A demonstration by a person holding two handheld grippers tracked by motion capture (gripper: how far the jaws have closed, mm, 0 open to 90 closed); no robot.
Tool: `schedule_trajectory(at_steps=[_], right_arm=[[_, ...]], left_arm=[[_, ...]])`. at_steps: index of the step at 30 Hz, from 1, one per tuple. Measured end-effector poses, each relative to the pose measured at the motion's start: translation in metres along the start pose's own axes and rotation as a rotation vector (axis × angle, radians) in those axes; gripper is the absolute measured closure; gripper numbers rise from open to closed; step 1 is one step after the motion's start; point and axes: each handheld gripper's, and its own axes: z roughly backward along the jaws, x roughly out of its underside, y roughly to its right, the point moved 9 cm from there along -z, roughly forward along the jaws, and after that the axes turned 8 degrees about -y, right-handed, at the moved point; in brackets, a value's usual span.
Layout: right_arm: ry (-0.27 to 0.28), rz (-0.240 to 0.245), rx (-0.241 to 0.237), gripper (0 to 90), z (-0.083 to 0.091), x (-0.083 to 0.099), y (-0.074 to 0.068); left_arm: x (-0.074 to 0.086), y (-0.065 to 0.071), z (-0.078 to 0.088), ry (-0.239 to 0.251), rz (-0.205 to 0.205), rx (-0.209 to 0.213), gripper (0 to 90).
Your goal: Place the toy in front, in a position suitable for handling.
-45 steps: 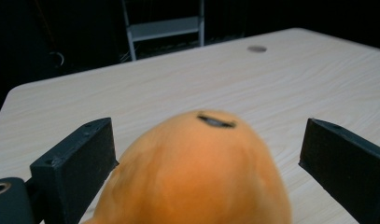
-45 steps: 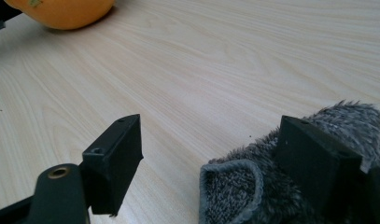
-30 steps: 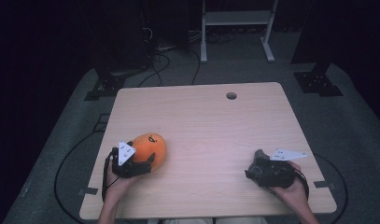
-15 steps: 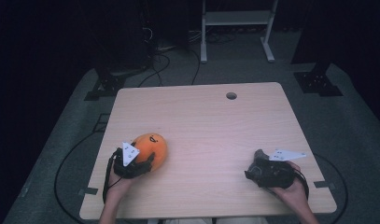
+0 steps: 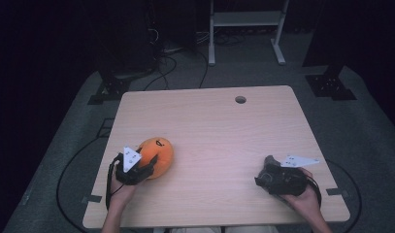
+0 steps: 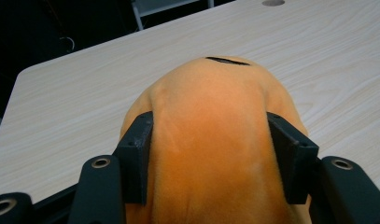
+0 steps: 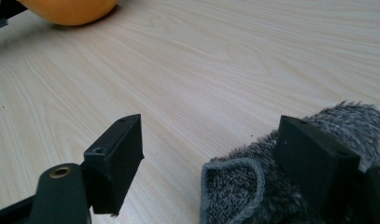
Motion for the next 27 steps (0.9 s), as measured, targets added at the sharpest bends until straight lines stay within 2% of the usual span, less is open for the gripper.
schedule_trajectory(at_steps=[2, 5, 8, 10, 12, 14, 15, 18, 23, 24, 25, 27], right_arm=[[0.003, -0.001, 0.000, 22.1, 0.000, 0.000, 0.000], [-0.001, -0.001, 0.000, 22.1, 0.000, 0.000, 0.000], [0.004, -0.002, 0.000, 22.1, 0.001, 0.000, 0.000], [0.003, -0.004, -0.001, 22.1, 0.001, 0.000, 0.000], [-0.003, -0.003, 0.002, 22.1, 0.000, 0.000, 0.001], [0.001, -0.001, 0.002, 22.1, 0.001, 0.000, 0.001], [0.012, -0.005, 0.006, 22.5, 0.003, -0.001, 0.002], [0.022, -0.018, 0.012, 22.5, 0.006, -0.002, 0.006], [0.033, -0.027, 0.013, 22.5, 0.009, -0.002, 0.009], [0.033, -0.026, 0.014, 22.5, 0.009, -0.002, 0.009], [0.032, -0.026, 0.013, 22.5, 0.009, -0.002, 0.009], [0.032, -0.024, 0.013, 22.5, 0.009, -0.002, 0.009]], left_arm=[[-0.001, 0.000, 0.000, 0.004, 0.006, 0.005, 41.6], [-0.004, 0.000, 0.003, 0.030, 0.047, 0.035, 41.8], [-0.007, -0.001, 0.005, 0.057, 0.049, 0.021, 41.8], [-0.008, -0.001, 0.006, 0.063, 0.060, 0.032, 41.9], [-0.012, 0.000, 0.009, 0.091, 0.082, 0.049, 41.9], [-0.014, 0.001, 0.010, 0.100, 0.080, 0.039, 41.8], [-0.018, 0.004, 0.013, 0.114, 0.059, 0.004, 41.7], [-0.023, 0.009, 0.015, 0.133, 0.055, 0.007, 41.6], [-0.035, 0.033, 0.016, 0.160, 0.021, 0.069, 41.3], [-0.035, 0.033, 0.016, 0.160, 0.021, 0.069, 41.3], [-0.040, 0.043, 0.016, 0.172, 0.014, 0.105, 41.2], [-0.044, 0.053, 0.016, 0.179, 0.008, 0.138, 41.1]])
